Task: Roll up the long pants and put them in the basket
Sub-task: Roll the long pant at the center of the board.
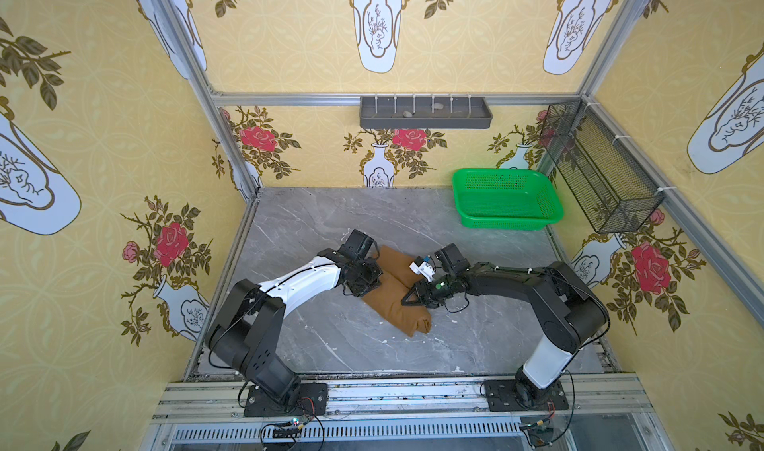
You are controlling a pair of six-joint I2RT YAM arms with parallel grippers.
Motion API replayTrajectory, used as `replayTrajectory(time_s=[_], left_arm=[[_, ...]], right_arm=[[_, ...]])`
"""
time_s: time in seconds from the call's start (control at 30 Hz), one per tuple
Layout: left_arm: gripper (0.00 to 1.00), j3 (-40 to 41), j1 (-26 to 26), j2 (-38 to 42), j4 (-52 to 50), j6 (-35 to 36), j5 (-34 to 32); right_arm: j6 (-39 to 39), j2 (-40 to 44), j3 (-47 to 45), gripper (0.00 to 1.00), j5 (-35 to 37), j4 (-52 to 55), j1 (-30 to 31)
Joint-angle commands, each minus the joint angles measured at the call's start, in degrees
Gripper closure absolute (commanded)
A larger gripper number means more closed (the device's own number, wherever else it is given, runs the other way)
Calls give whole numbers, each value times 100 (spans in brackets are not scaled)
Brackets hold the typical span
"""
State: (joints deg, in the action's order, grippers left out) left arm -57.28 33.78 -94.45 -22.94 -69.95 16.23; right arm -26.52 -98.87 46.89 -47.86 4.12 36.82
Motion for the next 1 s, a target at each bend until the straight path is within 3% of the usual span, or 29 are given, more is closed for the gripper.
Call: replayTrajectory(time_s=[0.0,0.1,0.17,0.2,0.23,0.33,0.43,0.53,0.6,0.7,0.87,0.97], left_arm=[[94,-19,23,-596,25,131,-49],[96,-81,31,-1208,105,157,-50],[96,-61,32,-1552,156,166,12],[97,-27,32,-1645,175,174,22],[97,39,32,-1735,211,175,29],[97,357,40,-1797,443,157,63],[97,665,35,-1739,614,149,86],[97,935,37,-1656,768,107,116],[97,1021,32,-1631,855,62,159],[97,997,28,-1680,888,67,226],[97,920,32,-1705,839,118,283],[97,976,32,-1606,823,88,271]], right_arm=[[112,50,-79,54,622,414,5],[61,132,-142,53,726,525,9],[78,340,-156,45,982,763,30],[98,483,-159,28,1113,889,35],[123,669,-127,2,1353,1097,28],[245,1333,189,2,2663,2148,111],[275,2106,643,2,4541,3233,450],[15,2708,1154,2,6846,4243,1207],[53,2957,1322,3,7869,4356,1934],[417,2654,1520,3,8166,4150,2925],[611,1091,1865,2,8978,4250,4267],[517,220,2131,3,9509,4266,4753]])
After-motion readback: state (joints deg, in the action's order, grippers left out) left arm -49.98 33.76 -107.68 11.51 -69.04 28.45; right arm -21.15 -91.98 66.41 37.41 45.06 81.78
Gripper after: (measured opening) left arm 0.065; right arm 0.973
